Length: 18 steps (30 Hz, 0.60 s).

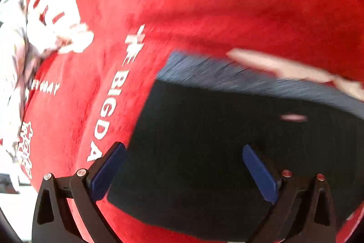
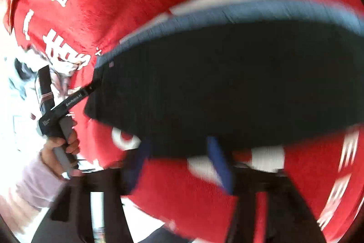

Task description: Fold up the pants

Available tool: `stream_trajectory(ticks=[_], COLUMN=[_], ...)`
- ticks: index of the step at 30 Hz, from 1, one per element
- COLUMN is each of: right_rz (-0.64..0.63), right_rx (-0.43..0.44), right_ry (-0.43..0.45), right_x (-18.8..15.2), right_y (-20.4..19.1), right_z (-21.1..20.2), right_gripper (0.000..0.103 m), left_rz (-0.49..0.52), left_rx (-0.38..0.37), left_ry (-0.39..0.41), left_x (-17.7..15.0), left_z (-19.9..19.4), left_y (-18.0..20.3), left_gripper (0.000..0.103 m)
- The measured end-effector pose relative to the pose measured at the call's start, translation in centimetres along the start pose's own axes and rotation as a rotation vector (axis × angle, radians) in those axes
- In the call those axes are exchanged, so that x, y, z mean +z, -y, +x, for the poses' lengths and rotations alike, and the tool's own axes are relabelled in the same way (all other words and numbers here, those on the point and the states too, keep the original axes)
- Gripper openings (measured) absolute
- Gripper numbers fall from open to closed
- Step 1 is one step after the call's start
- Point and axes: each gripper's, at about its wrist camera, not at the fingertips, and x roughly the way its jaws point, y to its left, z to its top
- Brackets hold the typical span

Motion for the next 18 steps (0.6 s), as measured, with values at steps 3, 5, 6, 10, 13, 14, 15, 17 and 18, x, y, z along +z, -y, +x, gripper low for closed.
stream_trajectory(ticks=[3, 5, 6, 10, 13, 14, 15, 17, 18], right_rz=[-0.046, -0.088, -0.109, -0.117, -0.069, -0.064, -0.074, -0.126, -0.154], right_rx=[-0.088, -0.123, -0.13, -0.133, -0.098, -0.091, -0.082, -0.057, -0.042], right_ry=[-0.054, -0.023, -0.035, -0.052, -0.047, -0.041, -0.033, -0.013, -0.008], right_x=[1.7, 1.0, 0.5, -1.2, -1.0, -0.7, -0.2, 0.8, 1.5], right_y=[-0.3, -0.9, -1.4, -1.8, -2.1, -2.4, -3.0, -4.8, -5.6], right_z=[3.3, 3.4, 3.5, 2.2, 0.8, 0.5, 0.2, 0.2, 0.3], right_gripper=[0.064, 0.065, 0.065, 0.065, 0.065, 0.065, 0.065, 0.065, 0.065], left_rz=[0.019, 0.039, 0.049, 0.091, 0.111, 0.093, 0.067, -0.003, -0.034], left_rx=[-0.062, -0.054, -0.045, -0.009, 0.013, 0.018, 0.016, -0.01, -0.027], left_ry=[0.027, 0.015, 0.001, -0.025, 0.011, 0.013, 0.01, 0.0, -0.004], left_x=[-0.5, -0.8, -1.0, -1.8, -2.5, -2.6, -2.5, -2.3, -2.3], left_z=[0.1, -0.3, -0.4, -1.9, -3.1, -3.4, -3.4, -3.2, -3.0], left_y=[-0.9, -1.0, -0.9, -0.5, -1.0, -1.5, -2.2, -4.1, -5.1], left_gripper=[0.103, 0.103, 0.103, 0.103, 0.103, 0.103, 0.103, 0.103, 0.103])
